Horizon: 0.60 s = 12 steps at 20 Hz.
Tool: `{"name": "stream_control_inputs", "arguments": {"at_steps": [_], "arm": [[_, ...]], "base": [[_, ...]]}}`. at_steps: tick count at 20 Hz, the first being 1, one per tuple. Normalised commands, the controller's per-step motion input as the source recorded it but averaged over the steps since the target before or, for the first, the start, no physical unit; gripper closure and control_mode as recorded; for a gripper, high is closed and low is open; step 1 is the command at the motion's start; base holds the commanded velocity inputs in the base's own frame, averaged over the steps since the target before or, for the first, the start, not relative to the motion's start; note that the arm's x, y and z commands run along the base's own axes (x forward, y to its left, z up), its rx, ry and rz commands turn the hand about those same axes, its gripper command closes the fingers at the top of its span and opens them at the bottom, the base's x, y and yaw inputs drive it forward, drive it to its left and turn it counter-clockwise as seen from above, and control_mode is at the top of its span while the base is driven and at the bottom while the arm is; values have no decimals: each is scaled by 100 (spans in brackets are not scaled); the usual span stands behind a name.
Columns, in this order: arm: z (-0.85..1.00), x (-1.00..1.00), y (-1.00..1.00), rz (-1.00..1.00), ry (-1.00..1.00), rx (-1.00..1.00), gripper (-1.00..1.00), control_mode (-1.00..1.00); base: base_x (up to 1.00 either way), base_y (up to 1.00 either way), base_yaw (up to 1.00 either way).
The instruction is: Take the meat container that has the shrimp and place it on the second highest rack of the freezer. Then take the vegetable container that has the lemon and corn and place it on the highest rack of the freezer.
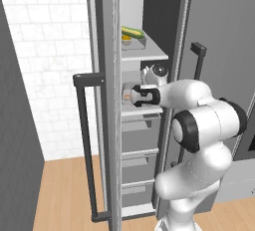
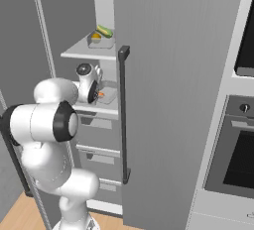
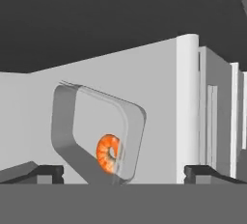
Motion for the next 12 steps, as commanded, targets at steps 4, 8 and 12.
{"name": "stream_control_inputs", "arguments": {"at_steps": [4,8,12], "arm": [[6,-80,0,0,0,-2,-100,-100],[65,-100,0,0,0,0,-100,-100],[100,-100,-17,0,-1,0,-100,-100]], "base": [[0,0,0],[0,0,0],[0,0,0]]}}
